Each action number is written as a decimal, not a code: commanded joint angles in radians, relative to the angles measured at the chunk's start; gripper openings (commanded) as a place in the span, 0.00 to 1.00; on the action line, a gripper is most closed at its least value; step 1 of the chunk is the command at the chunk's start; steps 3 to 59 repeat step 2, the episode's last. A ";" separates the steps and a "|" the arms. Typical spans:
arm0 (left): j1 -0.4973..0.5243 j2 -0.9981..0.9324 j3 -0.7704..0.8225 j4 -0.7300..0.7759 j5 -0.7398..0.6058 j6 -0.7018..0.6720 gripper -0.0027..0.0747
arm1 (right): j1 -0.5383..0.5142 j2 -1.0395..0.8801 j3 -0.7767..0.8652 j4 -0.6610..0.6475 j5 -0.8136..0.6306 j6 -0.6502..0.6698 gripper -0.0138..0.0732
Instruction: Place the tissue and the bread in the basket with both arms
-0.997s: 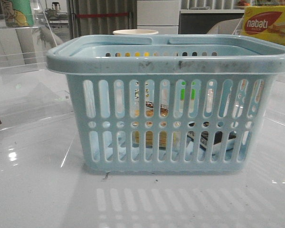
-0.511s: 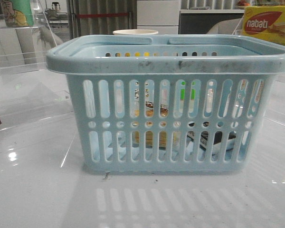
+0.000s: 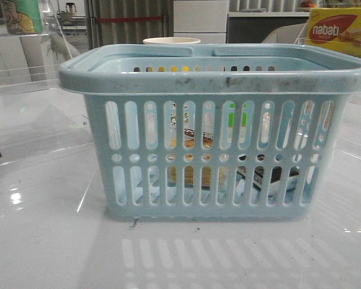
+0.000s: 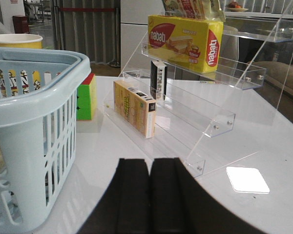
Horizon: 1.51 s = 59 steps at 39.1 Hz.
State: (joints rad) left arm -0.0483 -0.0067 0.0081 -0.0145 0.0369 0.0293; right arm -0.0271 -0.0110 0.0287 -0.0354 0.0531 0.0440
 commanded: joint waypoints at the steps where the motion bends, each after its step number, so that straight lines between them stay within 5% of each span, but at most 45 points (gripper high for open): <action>1: 0.001 -0.016 -0.003 -0.006 -0.094 -0.005 0.15 | -0.005 -0.017 0.001 -0.001 -0.094 -0.002 0.19; 59: 0.001 -0.016 -0.003 -0.006 -0.094 -0.005 0.15 | -0.005 -0.017 0.001 -0.001 -0.094 -0.002 0.19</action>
